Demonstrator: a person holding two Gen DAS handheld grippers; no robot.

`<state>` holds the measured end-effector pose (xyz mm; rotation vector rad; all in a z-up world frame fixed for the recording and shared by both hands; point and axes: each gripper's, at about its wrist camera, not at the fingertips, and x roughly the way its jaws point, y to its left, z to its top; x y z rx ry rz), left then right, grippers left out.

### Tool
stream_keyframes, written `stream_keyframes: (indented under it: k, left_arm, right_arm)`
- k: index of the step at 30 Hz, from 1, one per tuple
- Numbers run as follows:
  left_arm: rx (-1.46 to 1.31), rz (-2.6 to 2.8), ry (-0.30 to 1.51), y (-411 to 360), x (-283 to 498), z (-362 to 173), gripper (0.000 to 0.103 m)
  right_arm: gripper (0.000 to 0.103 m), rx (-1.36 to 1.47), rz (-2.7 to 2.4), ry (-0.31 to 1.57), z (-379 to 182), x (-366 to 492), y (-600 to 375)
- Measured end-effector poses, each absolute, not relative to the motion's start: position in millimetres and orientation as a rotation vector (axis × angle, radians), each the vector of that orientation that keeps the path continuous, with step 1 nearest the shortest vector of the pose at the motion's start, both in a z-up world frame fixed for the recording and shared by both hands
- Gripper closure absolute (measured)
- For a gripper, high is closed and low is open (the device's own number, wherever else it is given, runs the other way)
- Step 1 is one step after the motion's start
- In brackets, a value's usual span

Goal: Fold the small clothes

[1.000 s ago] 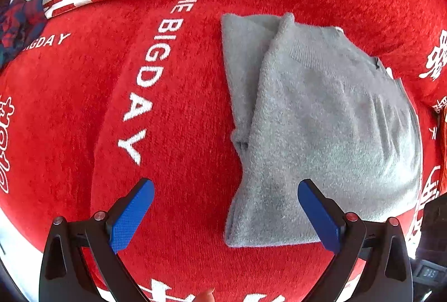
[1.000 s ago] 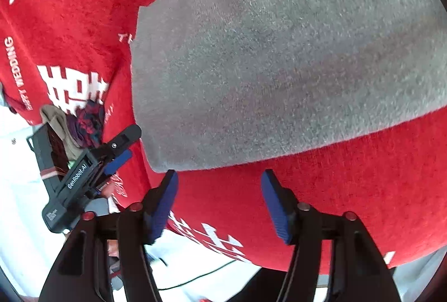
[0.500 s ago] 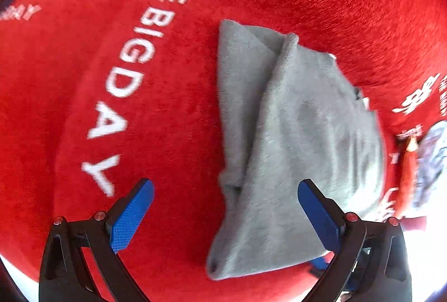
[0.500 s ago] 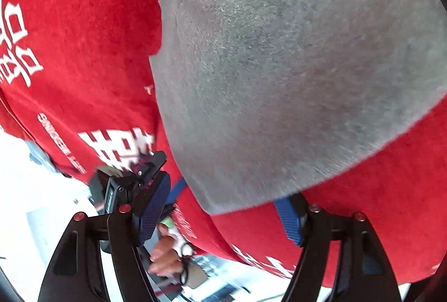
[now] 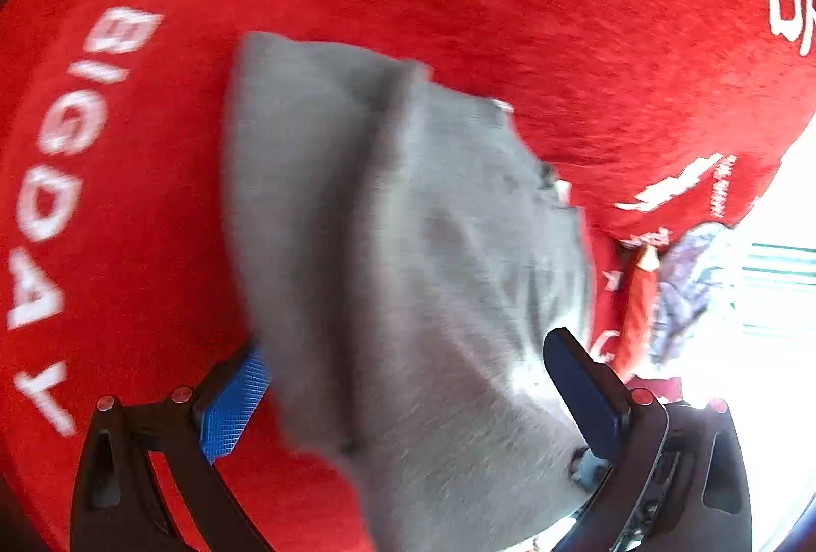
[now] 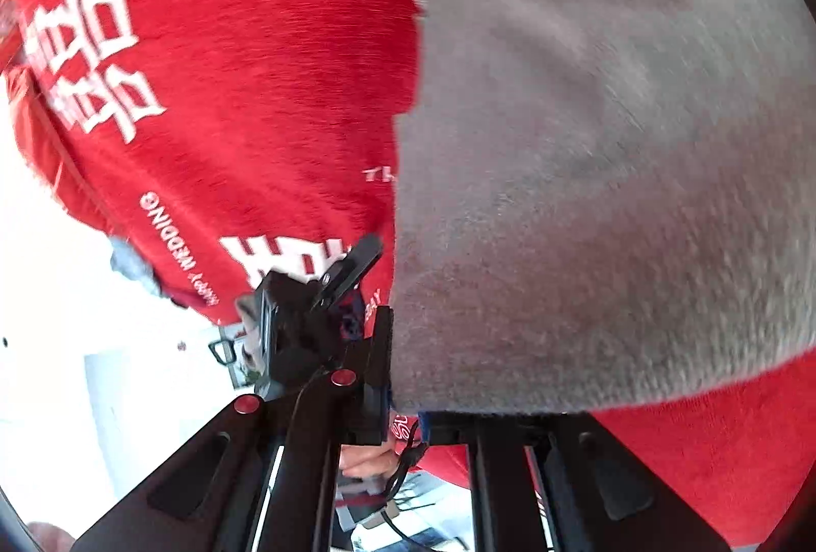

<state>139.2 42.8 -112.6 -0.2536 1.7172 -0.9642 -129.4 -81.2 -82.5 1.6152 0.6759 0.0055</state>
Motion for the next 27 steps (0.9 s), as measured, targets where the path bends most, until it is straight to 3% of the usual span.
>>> stream_keyframes:
  k: [6, 8, 9, 12, 14, 15, 17, 20, 27]
  left_arm:
    - [-0.162, -0.994, 1.704, -5.1, 124.1, -111.3, 0.001]
    - [-0.072, -0.950, 1.691, -11.6, 117.4, -113.6, 0.019]
    - [-0.014, -0.932, 1.680, -14.6, 112.9, -114.6, 0.023]
    - [0.100, -0.922, 1.618, -19.1, 99.5, -110.7, 0.023]
    - [0.147, -0.908, 1.595, -21.4, 95.3, -109.2, 0.024]
    - [0.170, -0.896, 1.582, -23.8, 93.4, -108.0, 0.027]
    - [0.211, -0.869, 1.565, -26.7, 92.6, -108.6, 0.057]
    - [0.225, -0.837, 1.558, -27.4, 94.2, -107.6, 0.072]
    - [0.231, -0.812, 1.490, -27.1, 88.0, -89.4, 0.079]
  right_arm:
    - [0.095, 1.590, 0.009, 0.779, -93.0, -132.5, -73.7]
    - [0.094, 1.551, -0.017, 0.912, -100.1, -136.4, -67.1]
    - [0.091, 1.523, -0.021, 0.987, -102.6, -138.6, -63.6]
    - [0.090, 1.400, -0.020, 1.167, -98.4, -149.6, -60.4]
    - [0.090, 1.334, -0.029, 1.187, -87.2, -157.9, -68.2]
    - [0.090, 1.287, -0.056, 1.181, -77.9, -162.5, -78.2]
    - [0.090, 1.203, -0.127, 1.141, -61.8, -166.4, -99.9]
    - [0.091, 1.030, -0.228, 1.081, -42.2, -156.2, -135.7]
    - [0.096, 0.854, -0.257, 1.205, -86.9, -116.9, -168.4]
